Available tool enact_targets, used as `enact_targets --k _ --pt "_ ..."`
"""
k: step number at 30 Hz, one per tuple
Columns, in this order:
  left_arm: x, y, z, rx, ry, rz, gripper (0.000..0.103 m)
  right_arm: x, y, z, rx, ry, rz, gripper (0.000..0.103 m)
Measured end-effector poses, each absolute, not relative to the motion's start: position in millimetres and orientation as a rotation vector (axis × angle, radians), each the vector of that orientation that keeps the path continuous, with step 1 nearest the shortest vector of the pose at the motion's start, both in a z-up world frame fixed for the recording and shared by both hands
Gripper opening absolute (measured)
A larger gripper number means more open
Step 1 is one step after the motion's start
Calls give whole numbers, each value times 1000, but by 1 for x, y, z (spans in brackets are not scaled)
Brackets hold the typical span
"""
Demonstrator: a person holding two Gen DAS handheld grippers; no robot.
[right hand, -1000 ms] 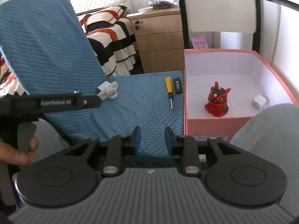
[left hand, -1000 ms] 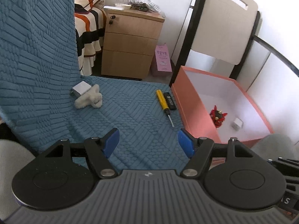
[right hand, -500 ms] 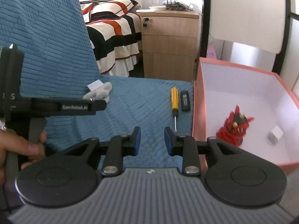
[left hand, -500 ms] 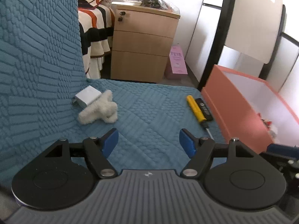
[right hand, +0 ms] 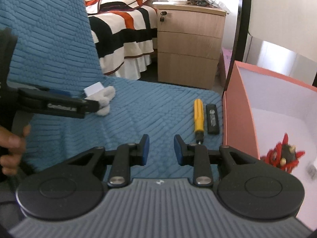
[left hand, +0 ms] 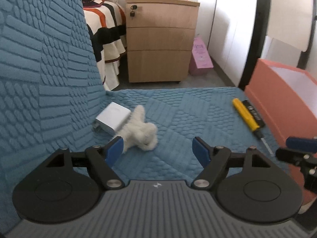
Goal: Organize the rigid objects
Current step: 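Close the right gripper on the yellow screwdriver while the left gripper grasps the white fluffy toy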
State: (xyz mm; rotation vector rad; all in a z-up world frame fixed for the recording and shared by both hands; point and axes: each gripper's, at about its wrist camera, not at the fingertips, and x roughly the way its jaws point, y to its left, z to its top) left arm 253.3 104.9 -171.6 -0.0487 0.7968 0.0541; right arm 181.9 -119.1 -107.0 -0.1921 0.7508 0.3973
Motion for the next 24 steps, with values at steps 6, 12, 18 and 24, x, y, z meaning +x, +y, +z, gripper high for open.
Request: enact_targets --k 6,12,18,24 --pt "285 121 -186 -41 855 70 80 212 -116 -124 -201 782 358 41" --pt "304 122 -198 36 894 55 80 233 -113 -138 -217 804 287 46" --pt "316 117 -212 92 941 46 80 247 -107 -149 -279 816 235 45" --pt "324 122 -223 81 964 94 80 257 -105 -161 -333 840 188 45"
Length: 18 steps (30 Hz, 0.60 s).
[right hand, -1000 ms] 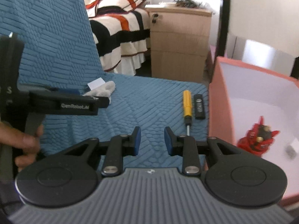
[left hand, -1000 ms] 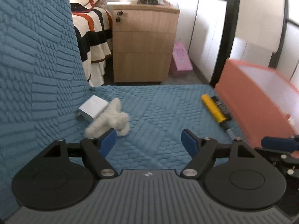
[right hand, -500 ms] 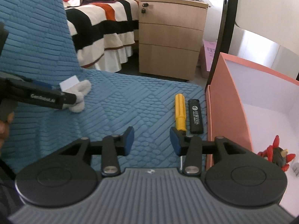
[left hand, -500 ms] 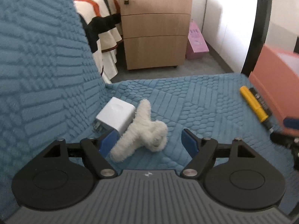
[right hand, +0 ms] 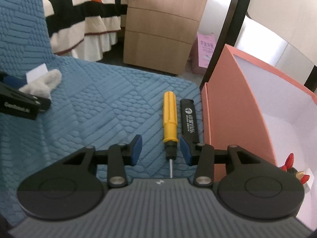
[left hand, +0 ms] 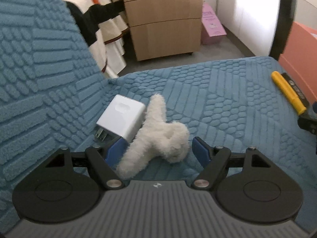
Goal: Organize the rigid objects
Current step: 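Close the right gripper on the yellow screwdriver while the left gripper grasps the white fluffy toy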
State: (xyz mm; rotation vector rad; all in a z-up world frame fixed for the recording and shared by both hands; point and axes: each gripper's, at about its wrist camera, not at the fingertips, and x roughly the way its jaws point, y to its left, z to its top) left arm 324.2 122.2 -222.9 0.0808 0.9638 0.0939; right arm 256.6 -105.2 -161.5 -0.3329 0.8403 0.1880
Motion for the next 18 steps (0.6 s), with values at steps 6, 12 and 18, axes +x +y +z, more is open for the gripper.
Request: enact_targets --k 6,12,18 --pt "327 130 -227 22 966 115 79 266 -109 -170 -290 907 180 44" --pt "326 128 -230 1 969 108 70 265 -108 -175 -291 907 182 44" --pt "323 127 -227 -26 969 129 65 265 -112 -174 -276 901 185 18"
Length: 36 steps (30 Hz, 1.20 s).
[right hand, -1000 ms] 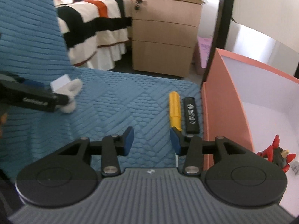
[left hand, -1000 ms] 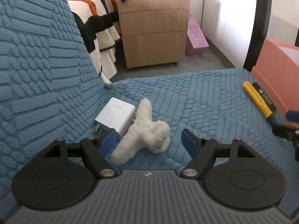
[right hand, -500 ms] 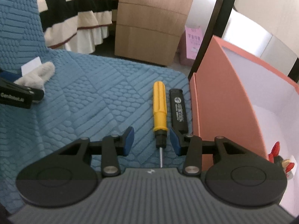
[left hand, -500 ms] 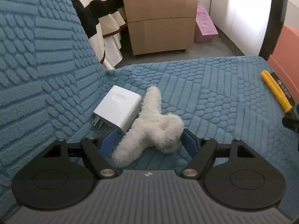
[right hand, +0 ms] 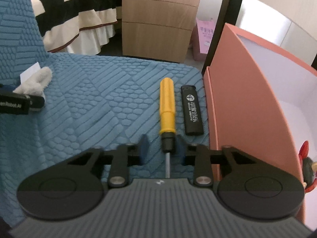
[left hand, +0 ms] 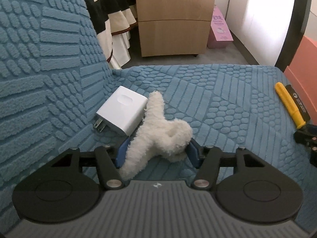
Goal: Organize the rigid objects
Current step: 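Close the right gripper on the yellow screwdriver while the left gripper grasps the white fluffy toy, then lift the screwdriver with the right tool while the left tool lifts the fluffy toy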
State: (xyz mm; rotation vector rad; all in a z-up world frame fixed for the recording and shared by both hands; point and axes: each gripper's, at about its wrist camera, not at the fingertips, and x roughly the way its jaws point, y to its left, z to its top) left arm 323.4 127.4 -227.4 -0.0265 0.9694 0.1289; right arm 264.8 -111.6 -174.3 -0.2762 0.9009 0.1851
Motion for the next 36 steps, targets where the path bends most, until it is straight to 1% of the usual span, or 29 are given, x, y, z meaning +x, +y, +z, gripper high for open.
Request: enact_targets --k 4,13,17,22,30,35,36 --pt "317 122 -223 -19 965 147 60 264 -113 -172 -281 902 192 18" --pt "291 114 -210 -139 954 145 55 245 -107 -154 -267 883 264 18" --pt "270 104 -202 -188 935 123 54 231 -105 -149 -273 881 296 18" --pt "251 91 -204 -215 961 91 53 210 -110 -146 -259 900 314 18" --pt "223 74 -199 -240 948 71 52 171 -113 -140 -291 896 355 18" --pt "209 63 -203 -256 969 53 47 150 -119 -138 -283 905 367 18" --pt "206 58 -203 -251 969 48 41 146 -120 -139 -276 915 372 18"
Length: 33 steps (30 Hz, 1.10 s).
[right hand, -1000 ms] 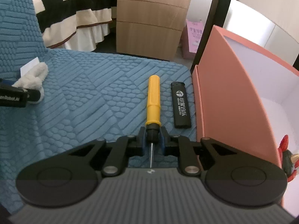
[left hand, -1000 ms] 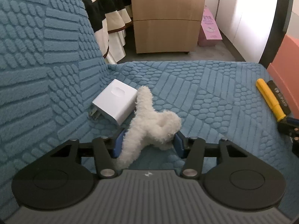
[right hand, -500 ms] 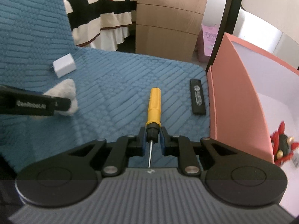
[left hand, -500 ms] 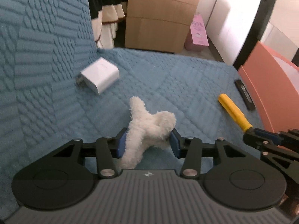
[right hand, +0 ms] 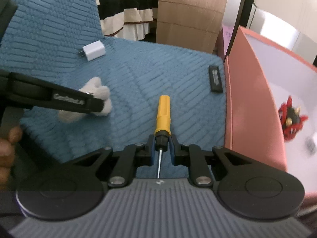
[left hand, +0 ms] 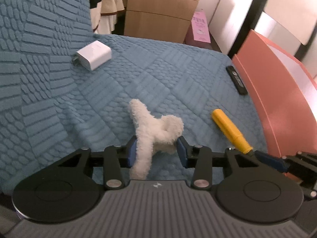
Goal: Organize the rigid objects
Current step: 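Lift the screwdriver with the right tool while the left tool lifts the fluffy toy, then carry the screwdriver with the right tool while the left tool carries the fluffy toy over the pink box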
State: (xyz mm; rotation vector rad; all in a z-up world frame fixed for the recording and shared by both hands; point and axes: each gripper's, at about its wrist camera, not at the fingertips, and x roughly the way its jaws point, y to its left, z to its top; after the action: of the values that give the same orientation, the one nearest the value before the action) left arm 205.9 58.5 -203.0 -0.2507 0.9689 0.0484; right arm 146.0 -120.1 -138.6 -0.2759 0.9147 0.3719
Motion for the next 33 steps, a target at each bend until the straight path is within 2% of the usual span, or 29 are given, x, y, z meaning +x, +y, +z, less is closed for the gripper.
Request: enact_targets --k 1,2,12,14,15,16,18,19,21,23,33 --pt "203 55 -203 -249 972 46 34 143 -121 -139 -275 920 374 18" --pt "200 51 -203 -257 979 46 33 139 -121 -141 -278 925 375 18" --pt "184 52 -204 -300 977 60 30 131 -133 -147 -236 982 375 19" --pt "186 56 -205 -319 977 67 34 132 -136 -149 -208 992 382 19" --pt "187 59 -205 -341 979 58 42 132 -137 -149 -197 991 388 19" --pt "188 62 -205 -361 977 55 54 133 -138 -149 -195 992 388 21" --pt "191 66 -205 -391 967 70 65 134 -139 -150 -181 992 380 29" --pt "191 66 -205 -390 958 67 65 136 -139 -151 -176 996 375 34" --pt "193 66 -202 -383 941 62 67 137 -138 -152 -171 998 377 36" --pt "194 64 -201 -380 928 59 70 138 -137 -152 -162 991 392 36" --pt "204 59 -207 -359 922 58 71 141 -118 -158 -210 949 413 34"
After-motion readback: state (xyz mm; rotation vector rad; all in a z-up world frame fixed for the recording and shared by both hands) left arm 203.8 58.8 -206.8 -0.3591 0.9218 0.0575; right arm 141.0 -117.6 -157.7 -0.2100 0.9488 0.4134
